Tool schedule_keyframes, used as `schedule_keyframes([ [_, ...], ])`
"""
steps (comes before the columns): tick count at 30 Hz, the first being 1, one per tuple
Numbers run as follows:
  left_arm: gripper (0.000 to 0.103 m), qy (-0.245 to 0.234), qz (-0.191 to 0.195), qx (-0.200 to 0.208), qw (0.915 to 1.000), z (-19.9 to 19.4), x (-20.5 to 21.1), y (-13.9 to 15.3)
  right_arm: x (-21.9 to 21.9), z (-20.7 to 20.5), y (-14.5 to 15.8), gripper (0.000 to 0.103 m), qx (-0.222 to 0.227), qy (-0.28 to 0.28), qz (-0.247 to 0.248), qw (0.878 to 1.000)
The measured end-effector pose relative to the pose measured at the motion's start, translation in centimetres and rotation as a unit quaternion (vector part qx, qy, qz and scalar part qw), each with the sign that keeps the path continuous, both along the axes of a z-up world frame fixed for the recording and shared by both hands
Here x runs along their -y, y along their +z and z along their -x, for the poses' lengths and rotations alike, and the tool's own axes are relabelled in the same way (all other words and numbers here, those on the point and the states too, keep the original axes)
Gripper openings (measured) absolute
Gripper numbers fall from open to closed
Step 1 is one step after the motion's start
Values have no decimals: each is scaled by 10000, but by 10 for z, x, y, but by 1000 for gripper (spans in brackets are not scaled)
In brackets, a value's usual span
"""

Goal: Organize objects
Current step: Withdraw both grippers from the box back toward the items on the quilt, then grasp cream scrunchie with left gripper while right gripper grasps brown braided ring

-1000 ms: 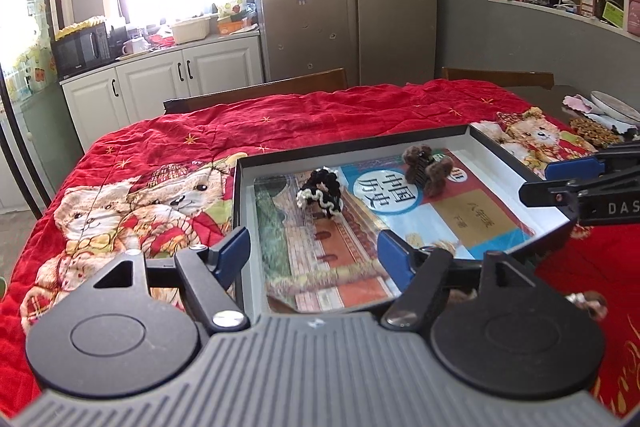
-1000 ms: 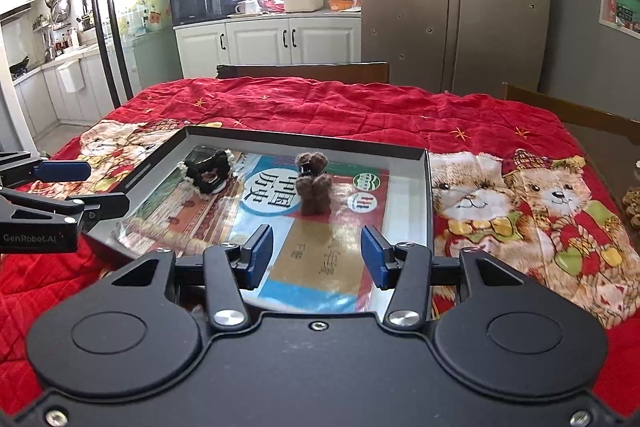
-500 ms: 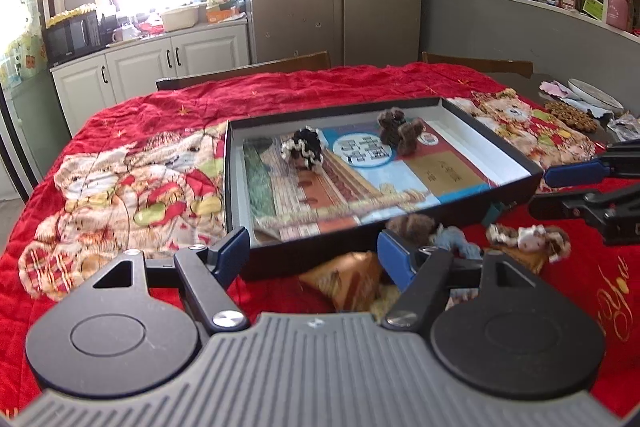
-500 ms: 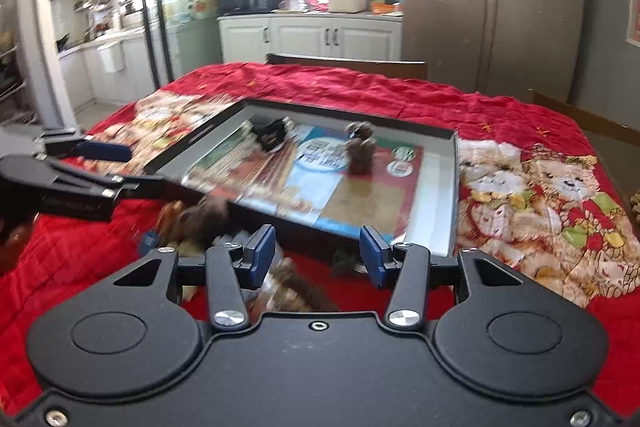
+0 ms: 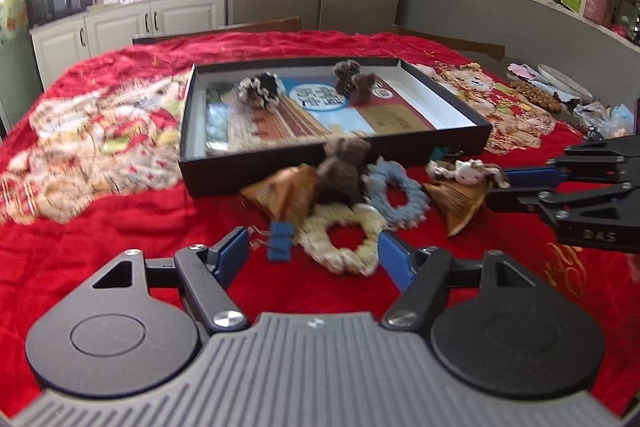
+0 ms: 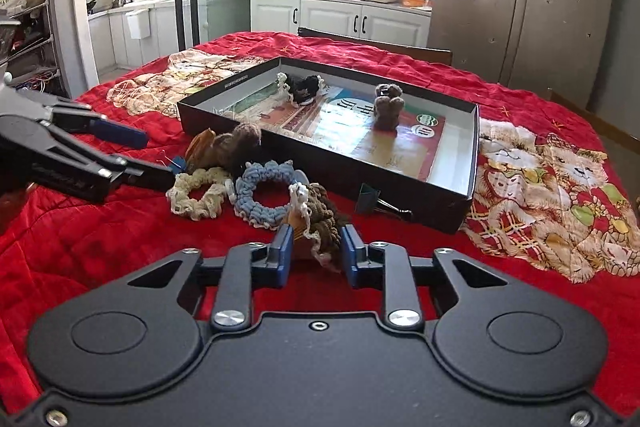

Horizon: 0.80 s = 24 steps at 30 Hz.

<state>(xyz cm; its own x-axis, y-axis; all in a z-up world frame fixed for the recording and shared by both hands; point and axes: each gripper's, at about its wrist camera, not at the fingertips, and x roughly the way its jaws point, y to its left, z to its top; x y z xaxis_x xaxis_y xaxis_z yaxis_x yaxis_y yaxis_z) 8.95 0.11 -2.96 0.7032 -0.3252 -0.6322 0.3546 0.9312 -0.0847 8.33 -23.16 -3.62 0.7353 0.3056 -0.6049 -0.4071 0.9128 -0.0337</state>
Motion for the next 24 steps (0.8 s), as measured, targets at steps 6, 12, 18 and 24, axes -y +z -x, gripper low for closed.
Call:
schedule_keyframes([
  [6, 76, 9, 188, -314, 9993, 2, 9, -9, 0, -2, -3, 20, 46, 25, 53, 10000],
  [12, 68, 211, 642, -675, 9954, -10, 9, -16, 1, -3, -5, 18, 40, 21, -7, 10000],
  [18, 67, 647, 1102, -882, 9879, -21, 1, -22, 3, -3, -5, 19, 34, 13, -55, 10000],
  [24, 65, 865, 1266, -920, 9839, -28, -1, -23, 3, -3, -6, 16, 29, 19, -101, 9999],
])
